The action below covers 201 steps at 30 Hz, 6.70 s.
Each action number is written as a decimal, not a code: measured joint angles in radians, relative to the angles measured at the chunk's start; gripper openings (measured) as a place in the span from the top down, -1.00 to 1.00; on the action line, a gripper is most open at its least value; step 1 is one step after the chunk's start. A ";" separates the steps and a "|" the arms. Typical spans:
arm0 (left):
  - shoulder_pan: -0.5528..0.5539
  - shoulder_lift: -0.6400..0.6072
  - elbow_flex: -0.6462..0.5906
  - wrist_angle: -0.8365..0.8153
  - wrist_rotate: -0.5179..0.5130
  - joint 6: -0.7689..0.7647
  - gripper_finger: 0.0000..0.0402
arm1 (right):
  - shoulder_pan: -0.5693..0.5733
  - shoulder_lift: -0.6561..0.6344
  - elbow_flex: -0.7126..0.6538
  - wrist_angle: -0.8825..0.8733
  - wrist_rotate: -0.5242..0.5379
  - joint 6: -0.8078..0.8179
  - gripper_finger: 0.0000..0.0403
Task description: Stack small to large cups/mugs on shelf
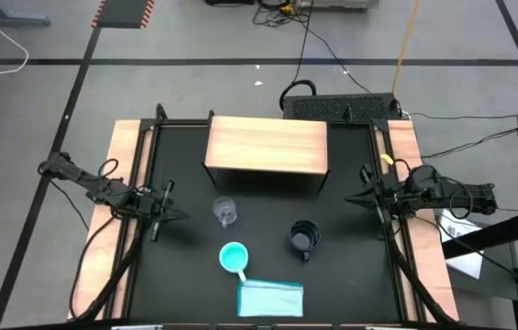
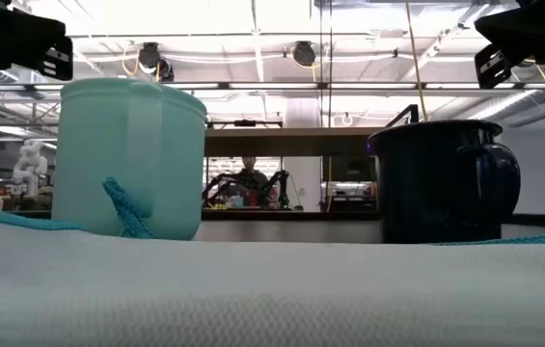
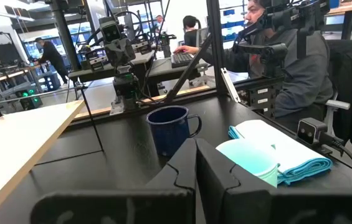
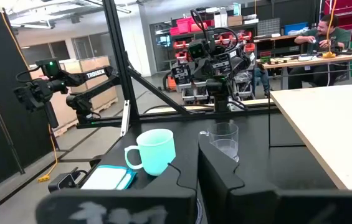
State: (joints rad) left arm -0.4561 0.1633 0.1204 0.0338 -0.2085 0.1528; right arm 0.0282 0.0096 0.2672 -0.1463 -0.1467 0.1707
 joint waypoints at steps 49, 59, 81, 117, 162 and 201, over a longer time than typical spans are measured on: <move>0.000 0.000 0.000 0.000 0.000 0.000 0.96 | 0.000 0.000 0.000 0.000 0.000 0.000 1.00; 0.000 0.000 0.000 0.000 0.000 0.000 0.96 | 0.000 0.000 0.000 0.000 0.000 0.000 1.00; 0.000 0.000 0.000 0.000 0.000 0.000 0.96 | 0.000 0.000 0.000 0.000 0.000 0.000 1.00; 0.000 0.000 0.000 0.000 0.000 0.000 0.96 | 0.000 0.000 0.000 0.000 0.000 0.000 1.00; 0.000 0.000 0.000 0.097 0.190 -0.218 0.96 | 0.000 0.000 0.000 0.030 0.000 -0.047 1.00; 0.000 0.075 0.000 0.161 0.156 -0.136 0.86 | 0.181 0.719 0.305 0.151 -0.086 -0.230 1.00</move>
State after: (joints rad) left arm -0.4561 0.2386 0.1204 0.1944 -0.0525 0.0172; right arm 0.2093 0.7289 0.5718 0.0043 -0.2323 -0.0591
